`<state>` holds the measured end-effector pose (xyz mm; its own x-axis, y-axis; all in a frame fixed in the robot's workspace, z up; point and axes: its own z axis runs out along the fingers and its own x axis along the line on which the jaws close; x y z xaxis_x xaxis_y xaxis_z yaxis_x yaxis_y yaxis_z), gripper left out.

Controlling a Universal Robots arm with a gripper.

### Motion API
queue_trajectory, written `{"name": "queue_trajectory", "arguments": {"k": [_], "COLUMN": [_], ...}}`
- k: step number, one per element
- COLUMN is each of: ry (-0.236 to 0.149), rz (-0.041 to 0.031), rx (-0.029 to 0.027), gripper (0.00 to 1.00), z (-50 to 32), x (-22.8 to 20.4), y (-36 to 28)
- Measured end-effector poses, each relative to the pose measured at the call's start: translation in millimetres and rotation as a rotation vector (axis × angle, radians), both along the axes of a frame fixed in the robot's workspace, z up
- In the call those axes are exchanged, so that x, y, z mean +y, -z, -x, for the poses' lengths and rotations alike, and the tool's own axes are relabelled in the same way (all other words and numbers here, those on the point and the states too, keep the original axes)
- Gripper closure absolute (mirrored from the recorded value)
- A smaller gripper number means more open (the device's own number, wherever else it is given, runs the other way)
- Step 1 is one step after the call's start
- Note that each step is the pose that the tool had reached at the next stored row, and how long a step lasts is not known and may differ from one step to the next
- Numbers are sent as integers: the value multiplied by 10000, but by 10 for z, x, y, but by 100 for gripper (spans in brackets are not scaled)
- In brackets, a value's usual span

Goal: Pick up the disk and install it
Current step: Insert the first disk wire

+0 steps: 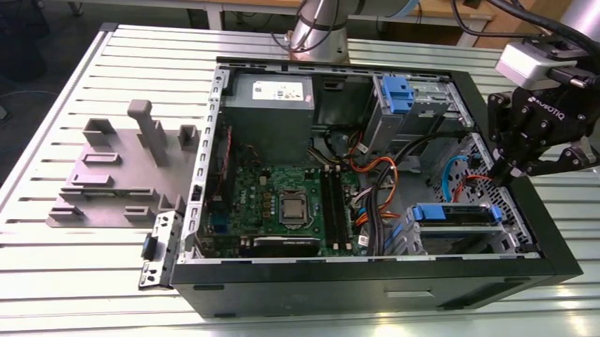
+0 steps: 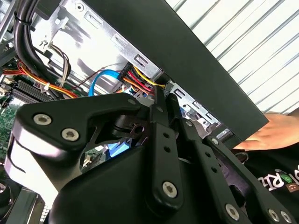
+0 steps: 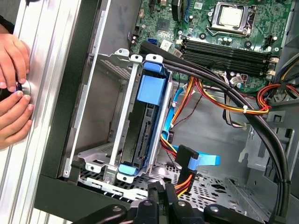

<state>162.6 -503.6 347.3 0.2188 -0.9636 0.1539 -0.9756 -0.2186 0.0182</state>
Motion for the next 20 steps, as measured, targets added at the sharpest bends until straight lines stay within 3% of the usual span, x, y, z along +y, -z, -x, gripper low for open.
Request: {"name": "queue_trajectory", "arguments": {"k": [8,9,10,12,13,20], "ry": [0,0,0,0,0,0], "rz": [34,60,116,245,276,281], "rx": [0,0,0,0,0,8], "gripper": [81,81,75,75,75,75], "z": [0,0,0,0,0,0], "x": [0,0,0,0,0,3], "y": [-1,-1,-2,-1,-1,0]}}
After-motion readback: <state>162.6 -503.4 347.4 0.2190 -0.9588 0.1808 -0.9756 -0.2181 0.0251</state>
